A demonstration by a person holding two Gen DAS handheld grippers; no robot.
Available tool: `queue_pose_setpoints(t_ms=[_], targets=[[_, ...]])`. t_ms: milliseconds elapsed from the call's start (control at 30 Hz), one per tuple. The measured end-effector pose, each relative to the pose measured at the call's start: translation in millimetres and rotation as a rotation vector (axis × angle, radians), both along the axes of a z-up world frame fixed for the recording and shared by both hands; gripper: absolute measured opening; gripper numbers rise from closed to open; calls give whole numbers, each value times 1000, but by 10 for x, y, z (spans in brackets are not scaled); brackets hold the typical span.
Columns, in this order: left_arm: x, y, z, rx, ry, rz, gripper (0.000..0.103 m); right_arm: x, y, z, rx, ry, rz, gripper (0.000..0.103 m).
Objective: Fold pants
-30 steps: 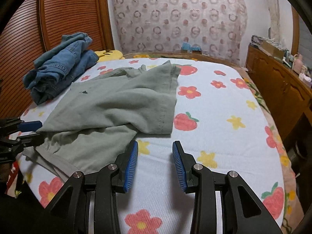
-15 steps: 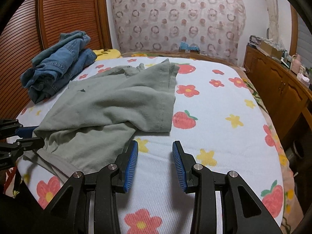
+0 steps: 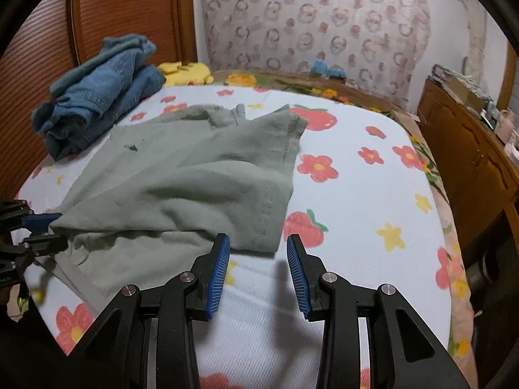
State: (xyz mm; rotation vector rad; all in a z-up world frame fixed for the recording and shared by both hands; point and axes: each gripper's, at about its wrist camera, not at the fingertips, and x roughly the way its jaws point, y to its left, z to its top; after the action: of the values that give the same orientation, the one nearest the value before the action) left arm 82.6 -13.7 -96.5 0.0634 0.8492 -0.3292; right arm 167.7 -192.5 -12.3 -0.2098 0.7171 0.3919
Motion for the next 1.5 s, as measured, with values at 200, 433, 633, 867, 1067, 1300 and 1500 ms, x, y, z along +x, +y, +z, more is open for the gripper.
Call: queue_pose_setpoints(t_ms=[200,433,633,867,1067,1300,1500], targets=[[2,21,-5,-6,-2,0,28,68,3,6,-16,32,31,38],[-17,5,10,-4,-10,-6,28,265,-17,-32,0,79,37,38],[-22,-11,17,-11,-14,-17,26,271,-28,-20,43,93,93,7],[-62,-76,181,-31,-51,-53,12,135,-145,314,70,3,87,4],[-139,-32,358,-61,-91,-60,5,33,-109,571,60,-70,92,4],[-267,127,501,-94,-128,-35,3,68,89,691,16,-102,129,4],[-252,179,364,-73,-97,-17,3,89,270,792,-11,-136,161,4]])
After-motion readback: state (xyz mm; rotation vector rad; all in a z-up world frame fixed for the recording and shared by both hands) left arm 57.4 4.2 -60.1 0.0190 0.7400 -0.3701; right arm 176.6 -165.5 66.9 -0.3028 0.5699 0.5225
